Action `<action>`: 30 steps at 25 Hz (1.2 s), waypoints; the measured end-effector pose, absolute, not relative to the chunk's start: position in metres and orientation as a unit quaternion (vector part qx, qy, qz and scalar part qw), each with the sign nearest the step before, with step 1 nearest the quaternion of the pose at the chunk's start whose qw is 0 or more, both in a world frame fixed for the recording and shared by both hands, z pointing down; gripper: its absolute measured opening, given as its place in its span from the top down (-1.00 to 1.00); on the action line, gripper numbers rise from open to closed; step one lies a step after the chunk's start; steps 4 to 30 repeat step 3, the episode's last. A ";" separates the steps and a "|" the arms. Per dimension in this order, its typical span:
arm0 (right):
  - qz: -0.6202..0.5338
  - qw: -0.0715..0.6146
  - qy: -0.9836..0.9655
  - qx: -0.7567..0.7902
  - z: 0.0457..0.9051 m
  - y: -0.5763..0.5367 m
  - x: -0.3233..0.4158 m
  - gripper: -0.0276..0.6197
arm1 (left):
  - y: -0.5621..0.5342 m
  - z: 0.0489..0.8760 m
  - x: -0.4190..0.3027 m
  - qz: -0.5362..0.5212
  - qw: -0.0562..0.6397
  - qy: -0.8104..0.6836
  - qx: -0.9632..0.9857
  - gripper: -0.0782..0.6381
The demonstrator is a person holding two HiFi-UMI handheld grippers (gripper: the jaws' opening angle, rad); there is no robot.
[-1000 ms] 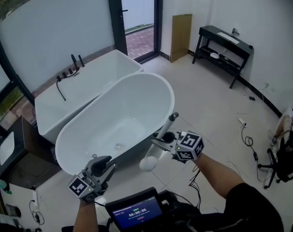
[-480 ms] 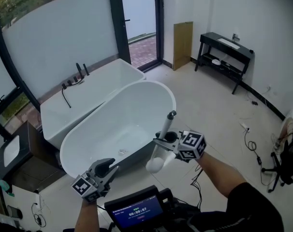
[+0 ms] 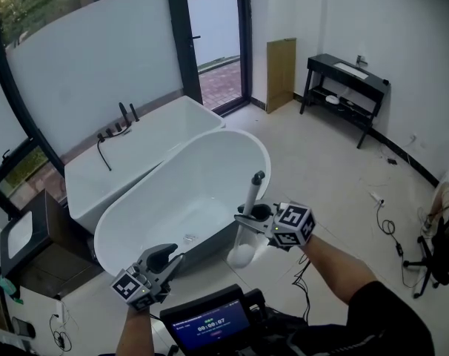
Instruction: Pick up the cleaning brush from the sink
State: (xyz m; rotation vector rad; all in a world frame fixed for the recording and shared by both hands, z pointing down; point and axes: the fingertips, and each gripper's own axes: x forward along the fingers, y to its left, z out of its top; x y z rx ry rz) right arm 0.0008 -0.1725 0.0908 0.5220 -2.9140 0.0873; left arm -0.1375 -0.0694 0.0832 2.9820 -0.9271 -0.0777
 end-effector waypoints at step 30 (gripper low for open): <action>0.028 0.089 -0.980 0.175 0.091 -0.173 -0.001 0.72 | -0.070 0.082 -0.139 -0.030 0.009 -0.297 0.955 0.41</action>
